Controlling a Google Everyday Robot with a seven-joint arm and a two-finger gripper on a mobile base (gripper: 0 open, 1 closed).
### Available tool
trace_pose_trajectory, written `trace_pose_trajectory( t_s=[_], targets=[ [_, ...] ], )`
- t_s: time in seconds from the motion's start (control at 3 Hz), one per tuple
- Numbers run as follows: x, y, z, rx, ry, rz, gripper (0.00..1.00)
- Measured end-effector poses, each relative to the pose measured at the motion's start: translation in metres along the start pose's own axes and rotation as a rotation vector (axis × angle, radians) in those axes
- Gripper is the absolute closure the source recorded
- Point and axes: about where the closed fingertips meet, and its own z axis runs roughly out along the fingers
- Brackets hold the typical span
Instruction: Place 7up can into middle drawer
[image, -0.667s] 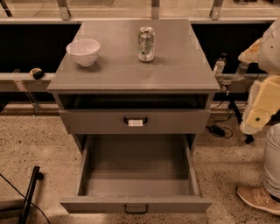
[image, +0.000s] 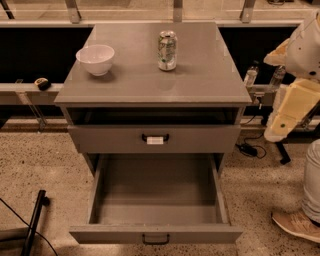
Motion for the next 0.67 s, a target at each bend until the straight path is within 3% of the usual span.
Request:
trace_pose_trajectory(
  t_s=[0.33,0.67],
  targets=[
    [-0.011,-0.038,0.025,0.015,-0.105,-0.006,0.0],
    [-0.017,-0.08,0.057,0.054,-0.287,0.023,0.0]
  ],
)
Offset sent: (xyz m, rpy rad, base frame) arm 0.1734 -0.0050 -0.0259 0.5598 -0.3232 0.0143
